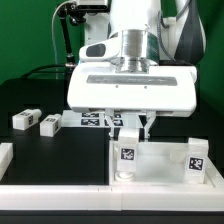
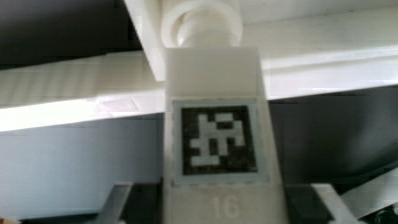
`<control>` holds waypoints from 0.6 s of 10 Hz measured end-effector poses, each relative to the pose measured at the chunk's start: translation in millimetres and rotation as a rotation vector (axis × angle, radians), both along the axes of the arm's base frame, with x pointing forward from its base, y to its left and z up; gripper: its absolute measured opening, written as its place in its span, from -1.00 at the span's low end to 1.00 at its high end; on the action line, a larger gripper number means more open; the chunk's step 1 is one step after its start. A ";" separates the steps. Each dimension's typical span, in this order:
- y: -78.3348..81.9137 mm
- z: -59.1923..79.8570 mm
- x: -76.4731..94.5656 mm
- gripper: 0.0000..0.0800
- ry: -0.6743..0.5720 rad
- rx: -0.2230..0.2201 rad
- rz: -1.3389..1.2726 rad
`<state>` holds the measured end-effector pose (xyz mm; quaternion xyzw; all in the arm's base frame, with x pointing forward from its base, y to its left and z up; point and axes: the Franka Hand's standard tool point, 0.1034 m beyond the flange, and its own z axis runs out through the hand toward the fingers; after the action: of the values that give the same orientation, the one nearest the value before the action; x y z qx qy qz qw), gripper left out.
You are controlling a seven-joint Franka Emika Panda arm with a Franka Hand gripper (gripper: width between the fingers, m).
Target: Assemble square table
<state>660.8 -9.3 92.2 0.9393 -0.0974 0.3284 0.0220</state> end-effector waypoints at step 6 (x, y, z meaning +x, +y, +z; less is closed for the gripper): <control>-1.9 -1.6 -1.2 0.47 0.004 -0.001 -0.002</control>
Offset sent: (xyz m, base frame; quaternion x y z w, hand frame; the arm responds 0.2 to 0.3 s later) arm 0.0000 0.0000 0.0000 0.0000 0.0000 0.0000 1.0000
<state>659.6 -11.2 90.6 0.9398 -0.0982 0.3264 0.0228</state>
